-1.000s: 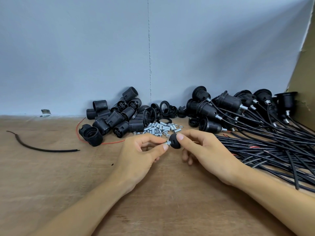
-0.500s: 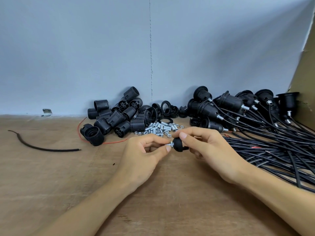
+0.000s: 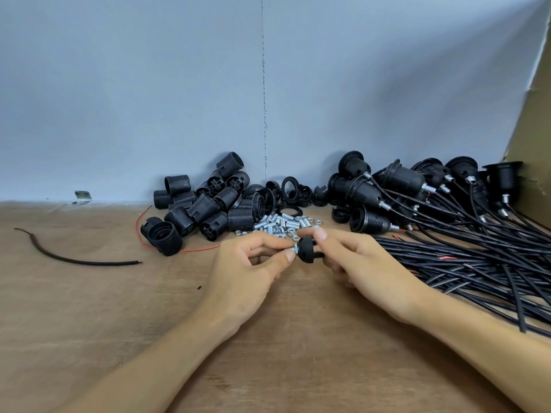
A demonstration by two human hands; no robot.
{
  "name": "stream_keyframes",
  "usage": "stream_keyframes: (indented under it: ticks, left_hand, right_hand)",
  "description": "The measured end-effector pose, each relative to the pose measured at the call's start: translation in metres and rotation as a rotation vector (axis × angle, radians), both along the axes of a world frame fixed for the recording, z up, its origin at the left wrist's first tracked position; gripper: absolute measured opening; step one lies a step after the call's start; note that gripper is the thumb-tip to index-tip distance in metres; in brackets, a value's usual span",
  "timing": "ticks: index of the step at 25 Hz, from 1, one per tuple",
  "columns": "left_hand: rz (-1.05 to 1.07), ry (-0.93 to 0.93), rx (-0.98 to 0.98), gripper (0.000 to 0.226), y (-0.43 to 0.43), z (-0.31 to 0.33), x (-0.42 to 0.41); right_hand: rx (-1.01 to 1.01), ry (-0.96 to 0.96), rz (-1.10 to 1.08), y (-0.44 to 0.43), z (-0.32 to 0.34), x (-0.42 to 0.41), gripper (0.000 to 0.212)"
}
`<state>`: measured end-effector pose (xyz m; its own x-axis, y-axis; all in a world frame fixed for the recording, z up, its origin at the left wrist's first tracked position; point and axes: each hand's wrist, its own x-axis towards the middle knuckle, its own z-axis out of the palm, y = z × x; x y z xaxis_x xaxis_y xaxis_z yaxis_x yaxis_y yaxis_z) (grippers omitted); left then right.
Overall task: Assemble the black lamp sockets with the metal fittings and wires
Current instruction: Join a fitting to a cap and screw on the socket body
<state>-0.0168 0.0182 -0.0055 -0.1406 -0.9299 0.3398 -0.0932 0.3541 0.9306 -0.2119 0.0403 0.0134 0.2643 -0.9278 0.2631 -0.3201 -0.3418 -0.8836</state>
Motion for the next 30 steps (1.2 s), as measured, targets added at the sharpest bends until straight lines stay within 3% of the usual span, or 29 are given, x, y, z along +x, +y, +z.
stream_keyframes:
  ticks: [3, 5, 8, 10, 15, 20, 24, 30]
  left_hand:
    - [0.015, 0.041, -0.004, 0.021, -0.001, 0.0, 0.001]
    - [0.038, 0.07, 0.015, 0.018, -0.003, -0.001, 0.001]
    - [0.022, 0.052, 0.035, 0.013, -0.004, -0.001, 0.002]
    - [0.008, 0.049, 0.043, 0.015, -0.004, -0.002, 0.002]
    - [-0.055, 0.048, 0.11, 0.018, -0.004, -0.001, 0.003]
    - [-0.069, 0.001, 0.081, 0.017, 0.003, -0.001, -0.001]
    - [-0.036, 0.005, 0.006, 0.016, 0.01, -0.002, -0.007]
    - [-0.056, -0.114, -0.072, 0.021, 0.013, -0.001, -0.013]
  right_hand:
    - [-0.038, 0.186, -0.027, 0.0, -0.004, 0.0, 0.052]
    - [-0.039, 0.108, 0.027, 0.004, -0.001, 0.001, 0.052]
    - [-0.044, -0.034, 0.076, 0.006, 0.002, 0.002, 0.036]
    - [-0.08, -0.031, 0.037, 0.006, 0.002, 0.002, 0.028]
    - [-0.245, 0.269, -0.134, 0.003, -0.004, 0.001, 0.037]
    - [-0.322, 0.349, -0.168, 0.003, -0.005, 0.004, 0.02]
    - [-0.379, 0.402, -0.16, 0.002, -0.004, 0.004, 0.035]
    - [-0.219, 0.408, -0.265, -0.004, -0.002, -0.001, 0.051]
